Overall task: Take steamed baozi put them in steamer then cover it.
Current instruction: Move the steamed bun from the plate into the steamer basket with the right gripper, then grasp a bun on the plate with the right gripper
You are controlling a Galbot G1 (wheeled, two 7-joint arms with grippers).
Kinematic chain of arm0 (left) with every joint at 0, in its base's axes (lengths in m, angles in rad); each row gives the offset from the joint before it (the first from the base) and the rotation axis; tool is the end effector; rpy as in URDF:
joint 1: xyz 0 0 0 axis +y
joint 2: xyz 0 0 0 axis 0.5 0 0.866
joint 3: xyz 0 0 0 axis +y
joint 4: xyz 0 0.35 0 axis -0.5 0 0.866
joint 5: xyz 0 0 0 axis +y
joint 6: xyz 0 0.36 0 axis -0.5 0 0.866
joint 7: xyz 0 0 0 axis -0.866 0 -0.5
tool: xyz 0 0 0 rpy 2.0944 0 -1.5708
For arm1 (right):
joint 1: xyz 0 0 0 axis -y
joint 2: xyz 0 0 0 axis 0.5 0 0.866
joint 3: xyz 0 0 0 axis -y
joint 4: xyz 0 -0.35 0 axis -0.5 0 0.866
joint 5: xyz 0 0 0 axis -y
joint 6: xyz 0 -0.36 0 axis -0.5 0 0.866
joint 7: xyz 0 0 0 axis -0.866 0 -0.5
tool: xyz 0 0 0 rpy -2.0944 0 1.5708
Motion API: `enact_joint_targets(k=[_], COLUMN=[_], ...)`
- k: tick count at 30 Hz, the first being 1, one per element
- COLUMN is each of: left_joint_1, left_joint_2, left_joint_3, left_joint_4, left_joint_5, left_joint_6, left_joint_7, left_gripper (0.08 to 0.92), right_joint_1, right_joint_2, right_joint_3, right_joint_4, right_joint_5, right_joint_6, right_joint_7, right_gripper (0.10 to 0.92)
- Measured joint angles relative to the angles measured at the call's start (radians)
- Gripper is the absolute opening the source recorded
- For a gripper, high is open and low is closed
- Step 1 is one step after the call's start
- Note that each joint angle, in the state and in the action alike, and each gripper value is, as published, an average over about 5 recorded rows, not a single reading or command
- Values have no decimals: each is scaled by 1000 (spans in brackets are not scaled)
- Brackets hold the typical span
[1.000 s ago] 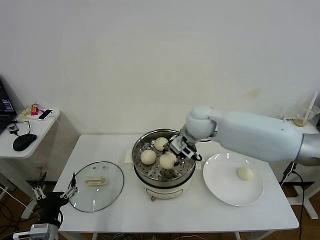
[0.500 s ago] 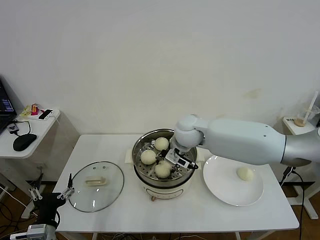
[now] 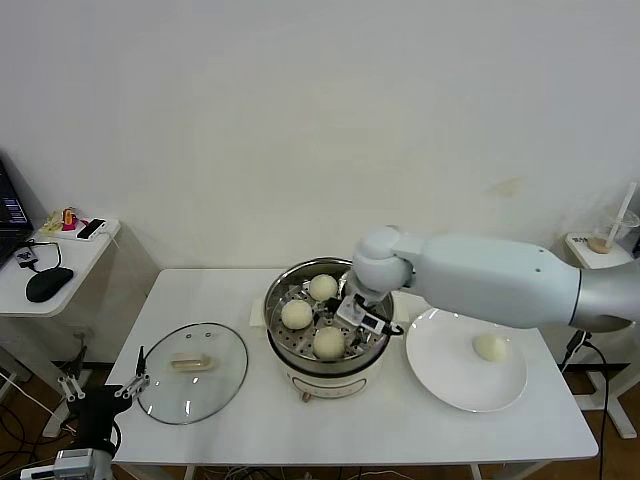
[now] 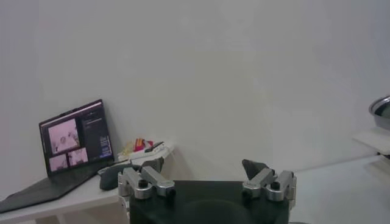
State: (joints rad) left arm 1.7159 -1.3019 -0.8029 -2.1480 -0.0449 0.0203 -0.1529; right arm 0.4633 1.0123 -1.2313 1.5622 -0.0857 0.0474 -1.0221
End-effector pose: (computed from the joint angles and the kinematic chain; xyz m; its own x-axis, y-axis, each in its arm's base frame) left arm 0.1494 0.1210 -0.2786 -0.9739 -0.2269 0.0068 -0.2116 0.9184 0.3342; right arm 0.4821 0.1130 -0.0951 -0.1767 -0.2737 0.9454 -0.4490 -0.8324 -0.3249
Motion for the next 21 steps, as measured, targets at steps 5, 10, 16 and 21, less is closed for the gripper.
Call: enact_joint_targets(k=[5,10,16,21], left_joint_1=[-2,-7,-13,-22], left_joint_2=[5,14,28,41], left_joint_3=[-1,5,13,26], left_joint_4=[-3,-2,-12,-10], left_joint_5=[2,3,1,0], left_joint_6=[0,0,1,2], left_joint_7=[1,5,20,26], left_gripper=[823,823,823,823], right_joint_1=[12,14,10,-6], right_joint_2=[-22,-63,-145,-251], right_joint_3=[30,72,115,146], right_joint_4=[-28,-45,-47,-34], right_joint_5=[2,24,71,91], right_joint_6=[-30,-117,-247,-319], right_joint_7=[10,9,5,-4], right_gripper=[823,823,823,823])
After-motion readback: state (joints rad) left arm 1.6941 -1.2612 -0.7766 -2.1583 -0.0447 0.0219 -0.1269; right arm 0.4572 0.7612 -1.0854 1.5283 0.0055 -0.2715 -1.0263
